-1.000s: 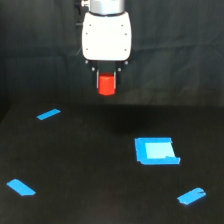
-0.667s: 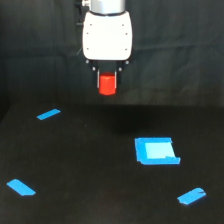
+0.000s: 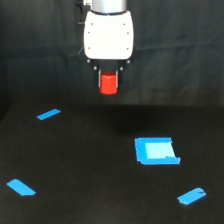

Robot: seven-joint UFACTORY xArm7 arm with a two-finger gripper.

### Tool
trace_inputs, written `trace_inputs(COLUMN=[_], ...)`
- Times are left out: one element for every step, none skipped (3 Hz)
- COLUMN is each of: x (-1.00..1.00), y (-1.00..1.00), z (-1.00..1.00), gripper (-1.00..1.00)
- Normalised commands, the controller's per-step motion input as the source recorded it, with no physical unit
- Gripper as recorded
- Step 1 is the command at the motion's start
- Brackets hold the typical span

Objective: Pick up the red object from the table

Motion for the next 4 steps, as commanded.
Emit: trace_inputs(x=[0.02,0.06,-0.02,0.08], y=[-0.03,0.07,0.04,-0.11], z=[0.09,0.01,0.12,-0.01], gripper=[-1.0,-0.94,-0.99,-1.0])
